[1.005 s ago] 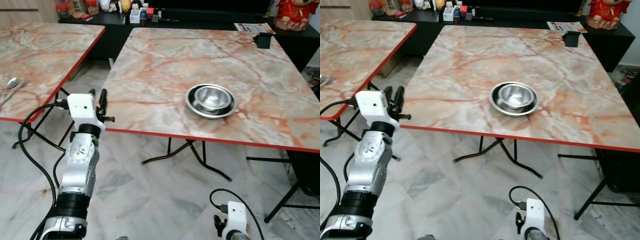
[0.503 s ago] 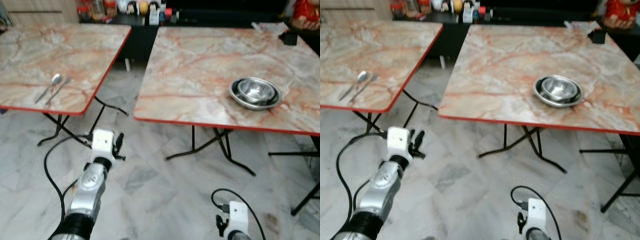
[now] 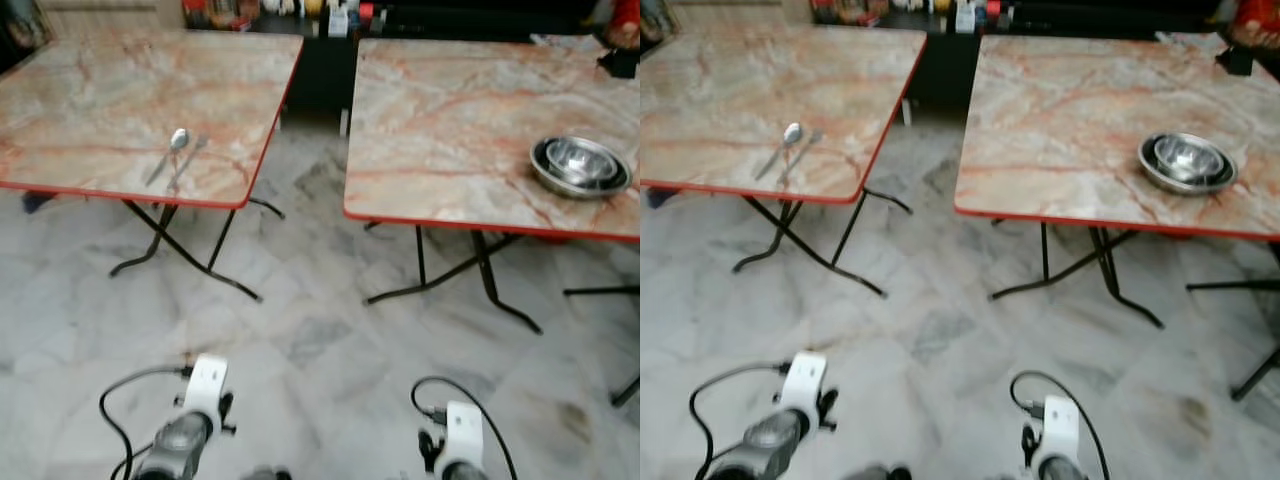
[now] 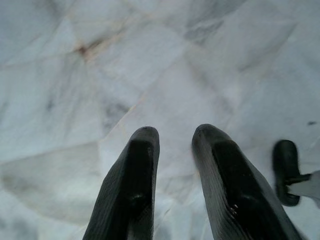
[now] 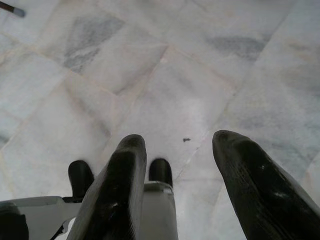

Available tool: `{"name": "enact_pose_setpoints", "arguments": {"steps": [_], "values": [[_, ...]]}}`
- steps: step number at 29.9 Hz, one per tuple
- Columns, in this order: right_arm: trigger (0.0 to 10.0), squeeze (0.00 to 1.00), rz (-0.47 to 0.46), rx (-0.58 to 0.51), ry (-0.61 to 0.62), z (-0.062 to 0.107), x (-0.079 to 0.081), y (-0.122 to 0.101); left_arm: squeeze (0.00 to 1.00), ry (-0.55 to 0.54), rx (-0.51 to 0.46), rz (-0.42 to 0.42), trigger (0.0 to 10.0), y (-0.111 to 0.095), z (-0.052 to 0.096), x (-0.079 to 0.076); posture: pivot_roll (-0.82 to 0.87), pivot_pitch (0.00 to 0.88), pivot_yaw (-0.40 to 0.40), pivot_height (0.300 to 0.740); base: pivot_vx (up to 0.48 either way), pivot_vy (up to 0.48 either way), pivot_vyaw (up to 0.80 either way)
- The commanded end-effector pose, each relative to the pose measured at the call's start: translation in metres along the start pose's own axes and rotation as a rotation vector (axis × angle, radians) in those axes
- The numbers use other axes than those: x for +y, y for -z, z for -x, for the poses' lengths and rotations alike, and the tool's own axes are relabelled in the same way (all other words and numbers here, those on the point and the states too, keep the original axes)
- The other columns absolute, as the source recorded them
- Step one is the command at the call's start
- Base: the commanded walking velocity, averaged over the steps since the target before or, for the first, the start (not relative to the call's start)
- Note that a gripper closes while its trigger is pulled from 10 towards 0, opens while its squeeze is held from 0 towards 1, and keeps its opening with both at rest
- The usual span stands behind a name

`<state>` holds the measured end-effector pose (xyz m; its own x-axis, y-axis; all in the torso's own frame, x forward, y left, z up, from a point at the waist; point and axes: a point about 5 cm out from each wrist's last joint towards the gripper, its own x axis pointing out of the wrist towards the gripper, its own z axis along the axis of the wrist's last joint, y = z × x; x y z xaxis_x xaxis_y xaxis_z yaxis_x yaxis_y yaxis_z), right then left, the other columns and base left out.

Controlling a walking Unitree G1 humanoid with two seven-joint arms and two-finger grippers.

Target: Setting the table

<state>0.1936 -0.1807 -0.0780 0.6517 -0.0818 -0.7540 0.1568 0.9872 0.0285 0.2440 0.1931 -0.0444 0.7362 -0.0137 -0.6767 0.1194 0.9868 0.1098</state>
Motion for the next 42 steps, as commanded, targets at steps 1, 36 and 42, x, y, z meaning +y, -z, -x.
{"name": "enact_pose_setpoints", "arguments": {"steps": [1,36,42], "values": [[10.0,0.0,-0.014,0.004,0.013,0.0005,-0.0041,0.0012,0.0,-0.03,0.037,0.003,10.0,0.0039,0.0005,0.0067,0.04,0.154,-0.014,0.74,0.0,0.0,0.0],[10.0,0.0,0.0,0.004,0.006,-0.0001,-0.0037,-0.0005,0.0,-0.068,0.089,-0.002,10.0,0.0088,-0.0001,0.0067,0.04,0.156,-0.017,0.74,0.076,0.198,-0.1],[10.0,0.0,0.03,-0.004,0.008,-0.0005,-0.0037,-0.0029,0.0,-0.073,0.088,0.007,10.0,0.008,-0.0004,0.0068,0.04,0.154,-0.021,0.74,0.464,0.0,0.44]]}}
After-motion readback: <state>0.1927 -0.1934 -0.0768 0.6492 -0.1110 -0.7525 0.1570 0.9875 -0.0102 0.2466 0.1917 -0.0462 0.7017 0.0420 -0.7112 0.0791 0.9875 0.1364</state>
